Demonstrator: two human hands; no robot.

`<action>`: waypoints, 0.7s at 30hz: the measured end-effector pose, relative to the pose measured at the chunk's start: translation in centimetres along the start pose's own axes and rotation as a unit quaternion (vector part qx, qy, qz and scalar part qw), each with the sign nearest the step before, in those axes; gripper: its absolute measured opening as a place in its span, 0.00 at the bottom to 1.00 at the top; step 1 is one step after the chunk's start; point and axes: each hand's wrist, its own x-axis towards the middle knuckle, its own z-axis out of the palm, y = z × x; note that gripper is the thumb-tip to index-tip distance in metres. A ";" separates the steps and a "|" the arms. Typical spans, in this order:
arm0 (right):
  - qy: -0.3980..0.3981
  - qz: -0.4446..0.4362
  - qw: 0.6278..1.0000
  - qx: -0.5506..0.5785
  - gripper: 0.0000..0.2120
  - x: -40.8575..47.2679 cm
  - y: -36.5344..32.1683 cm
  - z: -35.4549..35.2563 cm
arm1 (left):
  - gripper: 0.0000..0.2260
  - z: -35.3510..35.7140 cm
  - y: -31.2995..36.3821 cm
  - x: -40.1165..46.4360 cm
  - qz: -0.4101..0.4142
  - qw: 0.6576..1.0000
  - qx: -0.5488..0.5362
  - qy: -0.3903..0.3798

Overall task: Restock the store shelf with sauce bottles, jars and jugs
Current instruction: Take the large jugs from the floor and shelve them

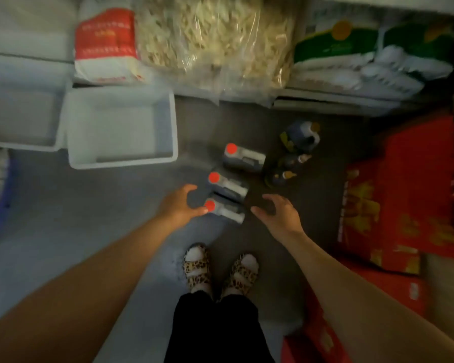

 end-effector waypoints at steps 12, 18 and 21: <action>-0.004 -0.005 0.983 0.185 0.19 11.2 11.8 17.1 | 0.46 13.8 -9.7 16.5 0.061 0.994 -0.057 -0.075; 0.039 -0.069 0.964 0.253 0.19 13.3 14.5 19.9 | 0.41 14.7 -11.7 19.7 0.090 0.990 -0.085 -0.062; 0.043 -0.085 0.958 0.272 0.19 13.9 14.8 20.2 | 0.40 14.6 -12.2 20.2 0.107 0.987 -0.097 -0.074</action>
